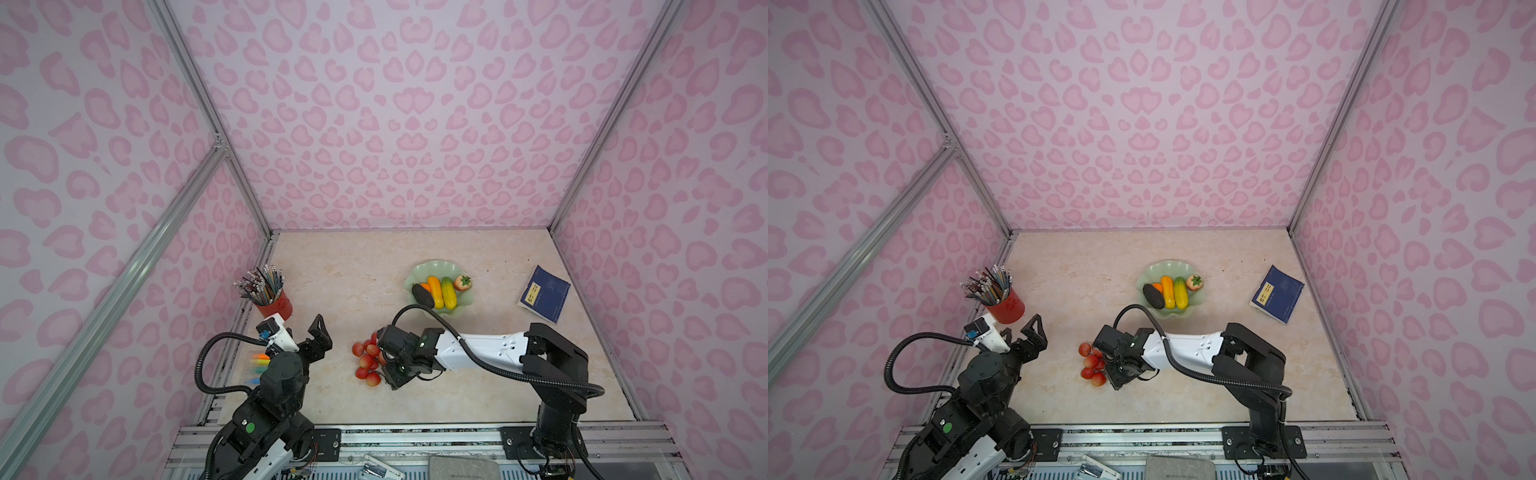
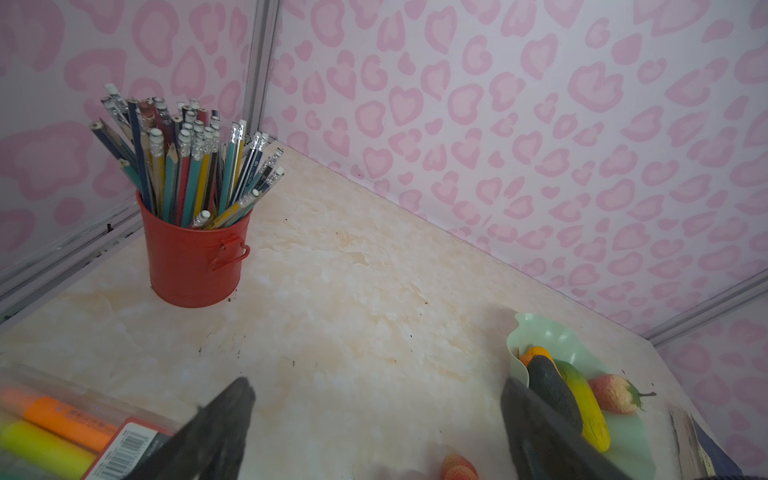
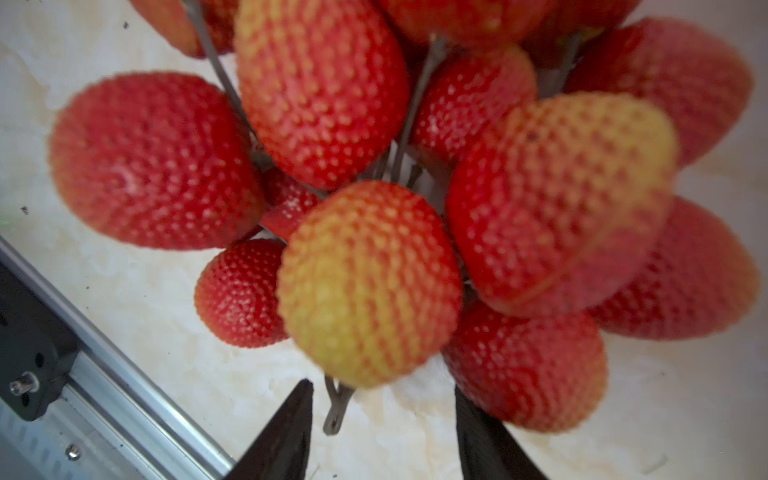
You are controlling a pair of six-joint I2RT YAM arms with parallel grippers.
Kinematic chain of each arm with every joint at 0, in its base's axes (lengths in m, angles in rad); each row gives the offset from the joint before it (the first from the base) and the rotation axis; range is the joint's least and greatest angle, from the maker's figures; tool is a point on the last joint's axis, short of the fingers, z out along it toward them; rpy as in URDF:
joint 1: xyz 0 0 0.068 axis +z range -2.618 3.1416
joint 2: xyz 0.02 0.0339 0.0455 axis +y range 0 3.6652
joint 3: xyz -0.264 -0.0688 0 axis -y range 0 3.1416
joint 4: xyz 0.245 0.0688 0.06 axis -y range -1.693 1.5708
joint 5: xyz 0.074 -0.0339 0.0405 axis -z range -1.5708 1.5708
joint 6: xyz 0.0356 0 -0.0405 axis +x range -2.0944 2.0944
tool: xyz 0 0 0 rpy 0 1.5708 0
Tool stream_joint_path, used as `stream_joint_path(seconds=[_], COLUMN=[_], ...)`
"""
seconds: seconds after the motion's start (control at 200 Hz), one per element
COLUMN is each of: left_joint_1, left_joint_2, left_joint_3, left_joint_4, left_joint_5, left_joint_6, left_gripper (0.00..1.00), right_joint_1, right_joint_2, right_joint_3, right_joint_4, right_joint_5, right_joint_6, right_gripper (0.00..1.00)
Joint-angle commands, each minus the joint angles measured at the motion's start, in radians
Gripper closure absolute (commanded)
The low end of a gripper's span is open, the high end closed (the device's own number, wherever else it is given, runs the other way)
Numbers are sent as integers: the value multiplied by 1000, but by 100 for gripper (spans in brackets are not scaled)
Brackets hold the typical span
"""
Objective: Place and organize the fake fruits in the fruit bowl
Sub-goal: 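Grasp the red lychee bunch by its stem with the right gripper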
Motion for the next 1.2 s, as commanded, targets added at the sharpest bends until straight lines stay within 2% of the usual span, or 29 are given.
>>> stream_joint_path(seconds=[0.0, 0.155, 0.48, 0.805, 0.94, 1.195], left_joint_1=[1, 1, 2, 1, 1, 1], left_joint_2=[7, 12, 21, 43, 58, 60], left_joint_3=[0, -8, -4, 2, 15, 26], left_joint_4=[43, 51, 61, 76, 78, 89], left_joint_5=[-12, -9, 9, 54, 84, 96], left_joint_6=[-5, -9, 4, 24, 48, 66], left_gripper=[6, 6, 6, 5, 4, 3], right_joint_1=[-24, -5, 20, 10, 10, -29], right_joint_2=[-13, -40, 54, 112, 94, -30], right_joint_3=[-14, -13, 20, 44, 68, 145], right_joint_4=[-1, 18, 41, 57, 35, 3], right_joint_5=[19, -32, -52, -55, -37, 53], right_joint_6=[-36, -72, -64, -86, -119, -171], right_gripper=[45, 45, 51, 81, 100, 100])
